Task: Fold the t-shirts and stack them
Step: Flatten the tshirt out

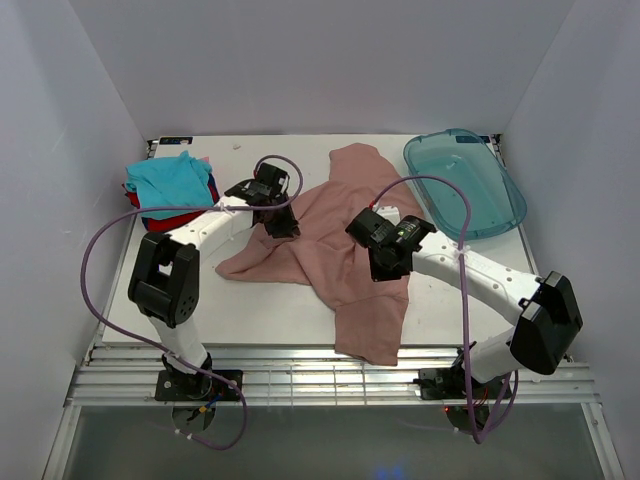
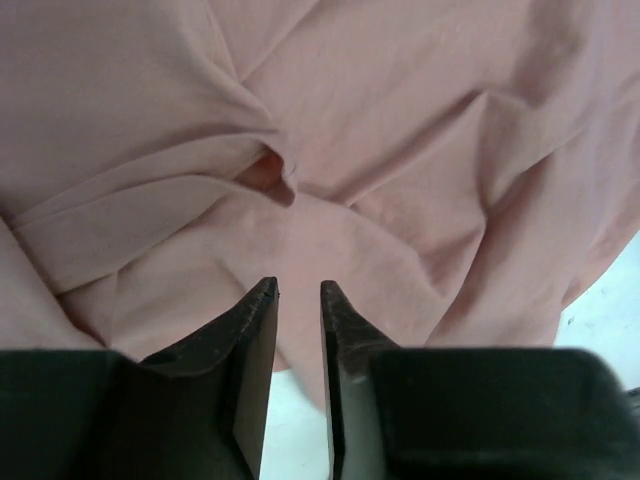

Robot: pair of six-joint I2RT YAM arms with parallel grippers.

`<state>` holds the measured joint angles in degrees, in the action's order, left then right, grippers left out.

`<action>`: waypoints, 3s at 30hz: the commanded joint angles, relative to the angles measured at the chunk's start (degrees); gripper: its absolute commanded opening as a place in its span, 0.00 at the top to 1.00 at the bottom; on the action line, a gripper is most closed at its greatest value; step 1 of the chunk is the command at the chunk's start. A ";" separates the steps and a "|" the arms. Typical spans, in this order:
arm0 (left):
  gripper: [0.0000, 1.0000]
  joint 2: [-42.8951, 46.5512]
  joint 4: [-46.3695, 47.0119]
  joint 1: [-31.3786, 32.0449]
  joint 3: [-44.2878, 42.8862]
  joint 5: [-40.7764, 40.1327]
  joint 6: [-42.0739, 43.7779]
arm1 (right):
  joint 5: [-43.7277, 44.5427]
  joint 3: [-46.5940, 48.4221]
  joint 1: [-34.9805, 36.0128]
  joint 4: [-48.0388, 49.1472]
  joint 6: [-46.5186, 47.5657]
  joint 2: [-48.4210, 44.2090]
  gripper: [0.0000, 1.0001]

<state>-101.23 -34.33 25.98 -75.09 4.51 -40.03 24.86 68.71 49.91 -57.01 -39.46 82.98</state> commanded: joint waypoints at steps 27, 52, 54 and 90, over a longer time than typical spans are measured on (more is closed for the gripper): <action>0.81 -11.36 2.16 1.53 -9.55 -13.30 5.67 | -2.45 -2.17 -2.36 2.08 1.05 -7.48 0.92; 1.00 -7.49 -8.65 -19.55 -17.81 -34.48 10.59 | -2.54 -2.26 -3.42 1.82 1.32 -6.87 0.92; 1.00 -6.71 -8.65 -20.26 -17.20 -34.66 9.63 | -2.02 -2.52 -3.42 1.82 1.41 -6.95 0.92; 1.00 -15.22 3.13 -11.65 -7.79 -5.82 1.62 | -8.87 11.89 -26.09 9.30 15.47 31.63 0.92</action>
<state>-116.18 -29.34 14.22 -81.95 -1.04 -38.61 11.57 79.18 25.06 -42.59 -24.56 112.44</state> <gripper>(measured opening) 0.022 0.078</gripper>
